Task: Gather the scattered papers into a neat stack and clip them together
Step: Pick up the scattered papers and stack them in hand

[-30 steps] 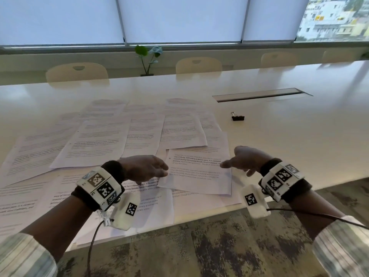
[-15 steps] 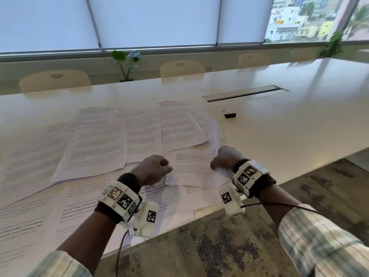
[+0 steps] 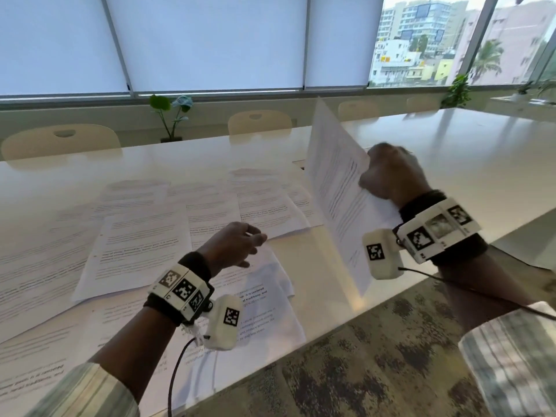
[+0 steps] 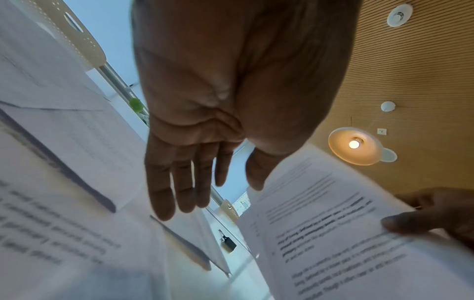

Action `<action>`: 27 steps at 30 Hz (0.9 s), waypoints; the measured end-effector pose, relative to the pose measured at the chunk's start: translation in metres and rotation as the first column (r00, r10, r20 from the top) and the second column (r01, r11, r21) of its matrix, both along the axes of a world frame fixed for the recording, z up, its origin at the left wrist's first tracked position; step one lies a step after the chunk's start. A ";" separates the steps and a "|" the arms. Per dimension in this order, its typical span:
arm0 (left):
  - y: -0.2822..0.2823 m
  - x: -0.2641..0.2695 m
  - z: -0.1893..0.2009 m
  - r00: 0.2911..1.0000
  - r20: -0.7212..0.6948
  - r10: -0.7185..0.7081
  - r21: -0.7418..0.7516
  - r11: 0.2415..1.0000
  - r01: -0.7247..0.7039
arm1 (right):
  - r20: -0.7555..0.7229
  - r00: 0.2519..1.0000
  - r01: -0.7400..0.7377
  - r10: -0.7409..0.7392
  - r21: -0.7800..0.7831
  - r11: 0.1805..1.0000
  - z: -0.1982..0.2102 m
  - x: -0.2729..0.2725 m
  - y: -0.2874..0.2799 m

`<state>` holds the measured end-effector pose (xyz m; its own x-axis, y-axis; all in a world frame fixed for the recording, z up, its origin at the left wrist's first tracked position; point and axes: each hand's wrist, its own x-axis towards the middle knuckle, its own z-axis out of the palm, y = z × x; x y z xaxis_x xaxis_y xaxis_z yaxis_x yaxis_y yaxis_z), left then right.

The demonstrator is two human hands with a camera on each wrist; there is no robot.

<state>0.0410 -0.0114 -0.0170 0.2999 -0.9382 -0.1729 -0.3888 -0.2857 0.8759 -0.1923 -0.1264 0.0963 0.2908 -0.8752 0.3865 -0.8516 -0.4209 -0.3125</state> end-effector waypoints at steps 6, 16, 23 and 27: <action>-0.034 -0.006 0.031 0.989 -0.149 0.015 -0.204 0.978 -0.046 | 0.361 0.916 -0.206 0.176 0.045 0.978 0.038 -0.005 -0.028; -0.054 0.038 0.031 0.845 -0.497 0.197 -0.404 0.809 -0.427 | 0.819 0.545 -0.763 0.177 0.398 0.509 -0.055 0.065 -0.104; -0.034 0.051 0.018 0.831 -0.278 0.482 -0.483 0.677 -0.554 | 0.109 0.971 -0.236 0.211 0.559 0.795 -0.103 0.097 -0.162; -0.016 0.058 0.008 0.799 -0.210 0.563 -0.462 0.664 -0.589 | -0.227 0.951 -0.046 0.208 0.563 0.825 -0.134 0.116 -0.180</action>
